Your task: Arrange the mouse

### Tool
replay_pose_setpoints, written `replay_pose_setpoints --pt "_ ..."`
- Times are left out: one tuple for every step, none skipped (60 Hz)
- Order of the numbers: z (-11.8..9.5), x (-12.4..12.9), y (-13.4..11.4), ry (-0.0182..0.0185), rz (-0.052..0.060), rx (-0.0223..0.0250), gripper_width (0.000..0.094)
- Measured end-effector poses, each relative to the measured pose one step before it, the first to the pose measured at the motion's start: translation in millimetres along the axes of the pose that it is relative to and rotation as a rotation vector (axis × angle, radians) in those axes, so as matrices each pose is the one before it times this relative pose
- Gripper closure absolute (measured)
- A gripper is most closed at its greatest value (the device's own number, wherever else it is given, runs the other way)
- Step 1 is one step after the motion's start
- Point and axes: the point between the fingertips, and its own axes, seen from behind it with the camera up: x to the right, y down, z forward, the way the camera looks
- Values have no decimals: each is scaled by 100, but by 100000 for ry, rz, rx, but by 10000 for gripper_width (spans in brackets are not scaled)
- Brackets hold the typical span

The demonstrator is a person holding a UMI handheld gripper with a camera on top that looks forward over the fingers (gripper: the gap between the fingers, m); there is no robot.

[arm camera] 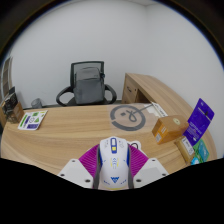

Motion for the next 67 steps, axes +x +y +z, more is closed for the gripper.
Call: replay_pose_setpoints --pt "320 253 197 -473 865 -548 551" --pt "414 297 237 -722 1242 -578 551" --pt "288 139 202 -822 1590 -735 551" --pt "290 87 210 -910 1713 -756 550" --pt "296 32 197 -907 1596 -762 551" --pt "270 19 189 -919 1253 -730 550" --pt "298 16 191 -948 728 -624 549" --pt "266 8 182 -885 226 -491 548" --pt "243 25 165 -647 -120 -313 550" --pt "249 91 201 -365 -335 -244 550" --pt "233 124 273 -123 -445 -414 543" --pt "232 197 364 292 -271 -629 543" --pt "323 175 489 708 -45 -1200 544" --pt "238 297 582 720 208 -1565 543" --pt "-5 -86 737 288 292 -2015 522" --pt "-142 -205 -498 -587 671 2577 515" --pt "102 83 -243 -204 59 2137 514" --pt "108 59 373 -7 -164 -706 501" --pt "-50 -13 -70 -178 -374 388 497" --pt "361 240 -154 -49 -423 677 479" --pt "-226 -85 103 -94 -535 -530 471" --pt "-70 -12 -59 -72 -383 100 455" --pt "-38 -18 -105 -90 -199 287 446" --pt "-28 -36 37 -165 -96 -275 437" --pt "-22 -17 -7 -157 -69 -85 425" --pt "-35 -16 -23 -219 -156 -39 412" --pt "-12 -29 94 -378 -280 -437 393" --pt "-40 -73 239 -539 -387 -1007 368" --pt "-81 -101 352 -648 -458 -1531 327" --pt "-138 -183 110 -1008 -591 -552 285" --pt "-197 -263 14 -1140 -377 -136 228" --pt "-245 -223 94 -951 -177 -385 162" --pt "-266 -162 174 -638 -5 -609 95" --pt "-133 8 121 -190 365 -474 90" --pt "-305 -164 181 -611 8 -420 105" --pt "-309 -146 153 -446 76 -176 116" --pt "-357 -125 136 -263 61 -23 115" --pt "-360 -118 149 -277 -123 -9 107" --pt "-389 -92 170 -134 -184 -12 99" --pt "-418 -26 193 283 -304 -44 95" --pt "-512 -66 249 532 -290 20 93" --pt "-448 63 194 538 -211 4 92" --pt "-491 58 147 536 -72 200 93" --pt "-552 0 162 423 46 313 96" --pt "-578 -63 159 178 207 407 102" --pt "-616 -76 147 67 245 462 104" --pt "-626 -120 141 -64 236 519 102" --pt "-686 -262 188 -48 259 610 103" --pt "-689 -161 185 -150 226 591 105" --pt "-693 -166 181 -147 287 533 104" --pt "-757 -181 190 4 346 496 102" --pt "-765 -170 210 121 371 522 101" --pt "-773 -144 217 77 356 581 103" --pt "-828 -181 228 -40 269 726 104" --pt "-886 -165 223 -248 378 763 101" --pt "-841 -297 278 -196 510 757 99" --pt "-838 -200 257 -168 867 684 102" --pt "-848 -208 312 -87 1046 485 101" --pt "-879 -158 409 -44 976 172 102" --pt "-835 -130 487 13 799 -193 104" --pt "-884 -84 569 194 653 -373 102" --pt "-865 -18 568 393 484 -346 102" --pt "-875 42 581 503 398 -150 103" --pt "-790 135 536 567 332 -259 103" --pt "-887 46 524 521 103 232 101" --pt "-859 114 432 292 53 488 101" --pt "-870 113 396 194 20 545 101"
